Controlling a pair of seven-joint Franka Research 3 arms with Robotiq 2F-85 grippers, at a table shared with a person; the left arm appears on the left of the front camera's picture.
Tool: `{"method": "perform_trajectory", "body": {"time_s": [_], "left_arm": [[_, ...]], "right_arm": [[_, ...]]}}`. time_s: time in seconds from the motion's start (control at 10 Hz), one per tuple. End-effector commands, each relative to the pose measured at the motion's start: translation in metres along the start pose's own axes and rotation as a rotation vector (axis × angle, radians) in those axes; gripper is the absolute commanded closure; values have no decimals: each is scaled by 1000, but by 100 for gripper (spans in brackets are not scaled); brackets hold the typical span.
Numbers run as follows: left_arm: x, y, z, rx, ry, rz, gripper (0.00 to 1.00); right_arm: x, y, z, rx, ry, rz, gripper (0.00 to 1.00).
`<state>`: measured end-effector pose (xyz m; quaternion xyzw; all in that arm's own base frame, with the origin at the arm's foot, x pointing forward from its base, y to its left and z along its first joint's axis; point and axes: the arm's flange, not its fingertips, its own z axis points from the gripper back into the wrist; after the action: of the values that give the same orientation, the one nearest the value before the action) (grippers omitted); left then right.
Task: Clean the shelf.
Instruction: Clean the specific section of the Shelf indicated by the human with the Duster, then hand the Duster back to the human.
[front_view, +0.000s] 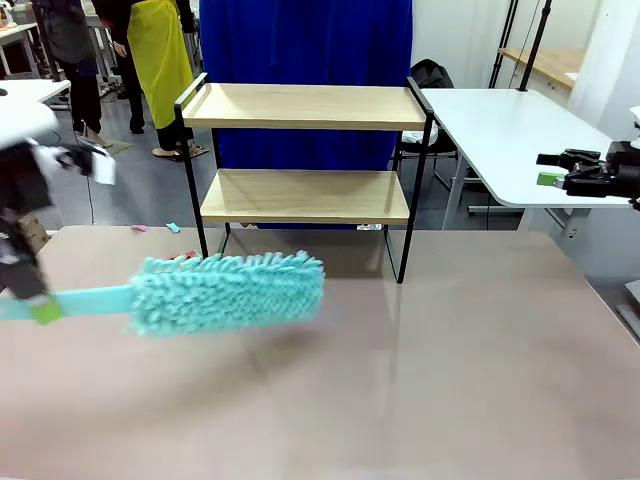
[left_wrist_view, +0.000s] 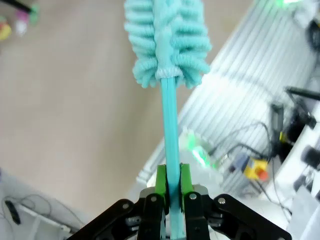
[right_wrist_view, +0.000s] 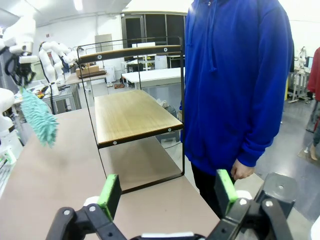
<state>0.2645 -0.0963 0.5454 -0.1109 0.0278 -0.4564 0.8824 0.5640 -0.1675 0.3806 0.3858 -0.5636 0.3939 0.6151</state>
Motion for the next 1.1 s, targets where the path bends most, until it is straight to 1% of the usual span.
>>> {"method": "perform_trajectory", "body": {"time_s": [0.0,0.1,0.2,0.3,0.4,0.5,1.0], "left_arm": [[2,-15,57,30,180,-35,87],[0,-29,74,111,238,-83,87],[4,-40,84,183,320,-146,87],[14,-55,91,206,375,-138,87],[34,-64,96,186,425,-101,87],[0,-56,87,148,314,-93,87],[0,-56,87,148,314,-93,87]], "right_arm": [[4,1,-1,-2,11,-6,0],[4,1,-1,-2,11,-6,0],[4,1,-1,-2,11,-6,0],[4,1,-1,-2,11,-6,0],[4,1,-1,-2,11,-6,0],[4,1,-1,-2,11,-6,0],[4,1,-1,-2,11,-6,0]]}}
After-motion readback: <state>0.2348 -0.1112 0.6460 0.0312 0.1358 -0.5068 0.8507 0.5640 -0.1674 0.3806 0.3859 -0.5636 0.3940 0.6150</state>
